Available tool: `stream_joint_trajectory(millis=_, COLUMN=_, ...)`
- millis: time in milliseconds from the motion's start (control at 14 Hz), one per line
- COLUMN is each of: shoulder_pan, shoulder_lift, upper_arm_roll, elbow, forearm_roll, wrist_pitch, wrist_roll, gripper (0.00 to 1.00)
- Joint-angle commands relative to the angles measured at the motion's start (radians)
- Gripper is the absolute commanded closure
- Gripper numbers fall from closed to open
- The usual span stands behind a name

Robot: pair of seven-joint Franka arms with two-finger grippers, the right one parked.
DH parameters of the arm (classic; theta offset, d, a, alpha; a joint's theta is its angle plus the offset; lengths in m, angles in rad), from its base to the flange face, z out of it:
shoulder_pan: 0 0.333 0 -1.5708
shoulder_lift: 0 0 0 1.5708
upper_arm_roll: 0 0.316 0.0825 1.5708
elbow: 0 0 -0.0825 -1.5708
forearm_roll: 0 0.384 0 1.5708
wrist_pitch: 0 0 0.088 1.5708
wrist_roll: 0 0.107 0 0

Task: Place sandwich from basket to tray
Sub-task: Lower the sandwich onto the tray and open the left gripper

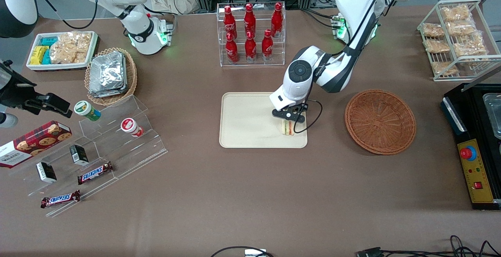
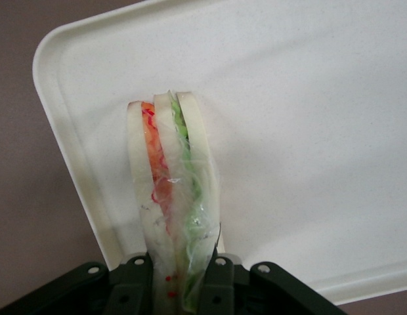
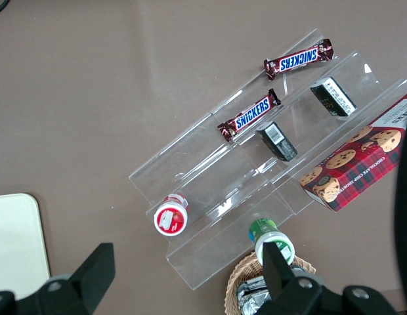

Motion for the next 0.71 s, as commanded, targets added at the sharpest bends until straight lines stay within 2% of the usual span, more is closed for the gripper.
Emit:
stream_joint_trajectory(millis=0, shoulder_pan=-0.021, shoulder_lift=0.021, upper_arm_roll=0.011, elbow=0.025, forearm_roll=0.015, wrist_pitch=0.007, wrist_roll=-0.021, gripper=0.04)
stream_joint_trajectory(millis=71, shoulder_pan=-0.021, shoulder_lift=0.021, upper_arm_roll=0.011, elbow=0.025, forearm_roll=0.015, wrist_pitch=0.007, wrist_roll=-0.021, gripper=0.00)
stream_joint_trajectory(millis=429, shoulder_pan=-0.015, shoulder_lift=-0.018, upper_arm_roll=0.012, elbow=0.049, forearm_roll=0.013, wrist_pitch=-0.012, wrist_roll=-0.040, gripper=0.00)
stream_joint_trajectory(millis=643, shoulder_pan=-0.004, shoulder_lift=-0.041, upper_arm_roll=0.020, elbow=0.133, forearm_roll=0.010, wrist_pitch=-0.117, wrist_roll=-0.115, gripper=0.00)
